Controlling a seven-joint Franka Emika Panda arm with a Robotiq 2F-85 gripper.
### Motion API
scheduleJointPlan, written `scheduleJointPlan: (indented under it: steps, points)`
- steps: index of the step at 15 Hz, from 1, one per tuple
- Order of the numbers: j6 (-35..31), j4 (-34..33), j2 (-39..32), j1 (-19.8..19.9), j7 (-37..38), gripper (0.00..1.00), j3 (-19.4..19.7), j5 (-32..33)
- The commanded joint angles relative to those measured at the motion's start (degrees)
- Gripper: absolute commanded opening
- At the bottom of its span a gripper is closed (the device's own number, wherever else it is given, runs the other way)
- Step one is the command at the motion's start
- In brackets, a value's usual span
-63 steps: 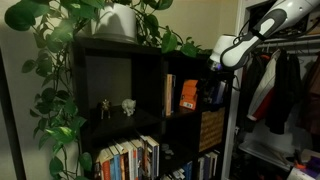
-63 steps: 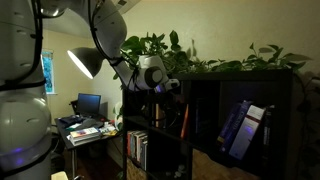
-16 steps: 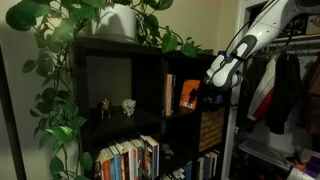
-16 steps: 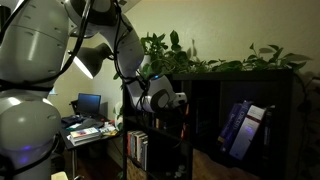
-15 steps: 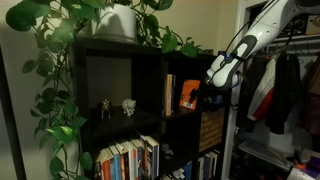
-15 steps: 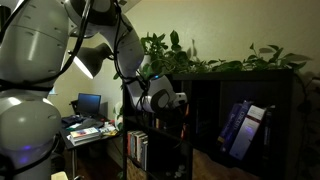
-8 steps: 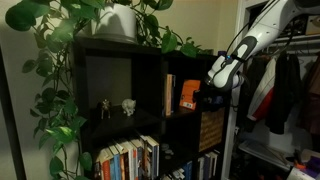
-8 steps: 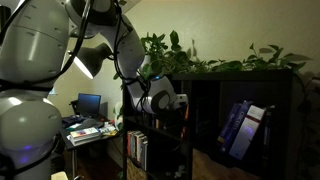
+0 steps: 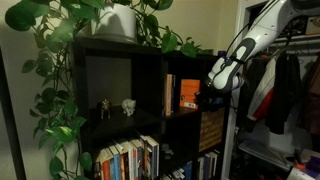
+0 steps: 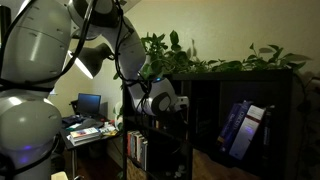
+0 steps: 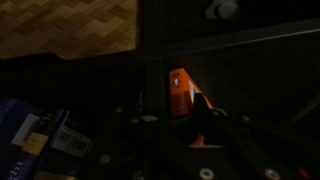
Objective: Change the position of the book from vertical to horizontally on the shelf
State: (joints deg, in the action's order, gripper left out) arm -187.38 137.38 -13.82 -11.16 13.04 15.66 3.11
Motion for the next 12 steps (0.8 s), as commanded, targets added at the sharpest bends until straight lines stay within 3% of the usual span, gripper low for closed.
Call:
scheduleJointPlan:
  steps: [1,7,12]
  points:
    - [-2.5,-6.6,-3.7,-0.6,-0.4,0.05,0.4,0.3]
    - [-0.5,-4.4,-0.7,-2.9,0.5,0.05,3.4,-0.5]
    - [1.5,-4.3,0.8,-2.1,4.4,0.05,1.2,-2.5]
